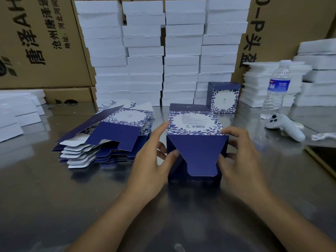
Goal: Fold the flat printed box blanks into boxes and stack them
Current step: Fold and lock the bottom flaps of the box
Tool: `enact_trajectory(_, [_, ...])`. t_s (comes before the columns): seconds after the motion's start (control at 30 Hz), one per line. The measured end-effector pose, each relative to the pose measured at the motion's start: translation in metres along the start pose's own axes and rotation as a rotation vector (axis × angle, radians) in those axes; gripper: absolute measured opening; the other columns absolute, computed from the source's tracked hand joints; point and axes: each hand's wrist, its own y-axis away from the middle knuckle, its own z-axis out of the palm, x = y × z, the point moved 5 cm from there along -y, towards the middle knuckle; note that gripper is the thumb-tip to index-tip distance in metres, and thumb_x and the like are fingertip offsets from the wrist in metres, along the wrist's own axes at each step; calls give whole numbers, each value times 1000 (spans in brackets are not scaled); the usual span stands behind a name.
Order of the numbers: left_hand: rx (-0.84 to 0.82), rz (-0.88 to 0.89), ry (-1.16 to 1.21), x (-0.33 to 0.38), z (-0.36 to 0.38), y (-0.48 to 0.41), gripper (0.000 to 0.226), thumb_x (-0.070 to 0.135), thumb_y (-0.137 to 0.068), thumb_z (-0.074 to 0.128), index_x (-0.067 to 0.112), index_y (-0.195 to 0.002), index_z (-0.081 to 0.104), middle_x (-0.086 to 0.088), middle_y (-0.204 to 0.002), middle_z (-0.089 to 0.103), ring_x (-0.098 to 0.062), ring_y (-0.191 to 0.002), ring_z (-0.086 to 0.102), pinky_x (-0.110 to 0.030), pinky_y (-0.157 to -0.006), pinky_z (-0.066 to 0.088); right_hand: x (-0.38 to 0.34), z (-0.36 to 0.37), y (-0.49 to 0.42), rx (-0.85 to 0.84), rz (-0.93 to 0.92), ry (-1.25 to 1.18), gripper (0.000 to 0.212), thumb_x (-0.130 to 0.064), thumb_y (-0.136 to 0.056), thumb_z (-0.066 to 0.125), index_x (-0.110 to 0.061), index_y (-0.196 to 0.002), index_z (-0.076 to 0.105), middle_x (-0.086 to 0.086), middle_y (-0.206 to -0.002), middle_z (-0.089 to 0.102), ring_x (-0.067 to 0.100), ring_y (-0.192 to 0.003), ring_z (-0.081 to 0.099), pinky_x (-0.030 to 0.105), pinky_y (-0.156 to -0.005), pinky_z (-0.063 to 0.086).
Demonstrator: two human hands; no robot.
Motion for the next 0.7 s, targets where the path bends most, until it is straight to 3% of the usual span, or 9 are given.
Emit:
enact_trajectory(0.17, [68, 154, -149, 7, -3, 1, 41, 31, -87, 62, 55, -116, 46, 9, -78, 49, -8, -74, 50, -6, -64, 36, 1, 1, 2, 25, 5, -46, 70, -8, -77, 69, -64, -102, 37, -27, -106, 53, 0, -91, 58, 23, -65, 48])
enact_trajectory(0.27, [105, 219, -182, 14, -4, 3, 41, 23, -83, 62, 44, -116, 52, 11, -73, 47, -6, -72, 49, -5, -67, 35, 2, 0, 2, 8, 2, -54, 77, -2, -73, 74, -64, -101, 37, -30, -104, 50, -3, -86, 57, 17, -64, 47])
enact_trajectory(0.4, [144, 250, -160, 20, -9, 3, 37, 18, -80, 57, 39, -111, 57, 12, -83, 44, -6, -70, 48, -5, -69, 36, -10, -2, 2, -6, -128, 65, 58, -10, -75, 74, -42, -112, 43, -25, -112, 43, -6, -97, 50, 17, -74, 45])
enact_trajectory(0.47, [144, 220, -75, 21, -11, 3, 34, 17, -82, 50, 38, -105, 64, 12, -88, 44, -6, -75, 49, -5, -72, 36, -13, -2, 1, 1, -137, 38, 47, -11, -75, 69, -32, -110, 48, -23, -112, 43, -4, -99, 49, 22, -79, 46])
enact_trajectory(0.53, [138, 173, 50, 22, -13, 3, 37, 10, -85, 44, 35, -100, 67, 10, -92, 45, -3, -83, 50, -5, -75, 36, -13, -3, 0, 3, -108, -25, 45, 0, -76, 64, -30, -107, 52, -19, -115, 47, -3, -106, 49, 30, -88, 47])
enact_trajectory(0.6, [137, 157, 113, 25, -14, 3, 28, 22, -89, 42, 32, -98, 68, 5, -97, 45, -1, -91, 49, -5, -80, 35, -12, -4, -1, -16, -48, -106, 45, 3, -76, 49, -32, -104, 56, -20, -122, 49, -2, -118, 46, 32, -98, 42])
enact_trajectory(0.7, [111, 121, 53, 26, -14, 2, 18, 42, -83, 52, 35, -93, 65, 9, -121, 44, 5, -118, 42, -6, -93, 32, -10, -7, -3, 4, 8, -240, 46, -2, -74, 36, -30, -98, 64, -15, -126, 55, 1, -122, 48, 23, -100, 39])
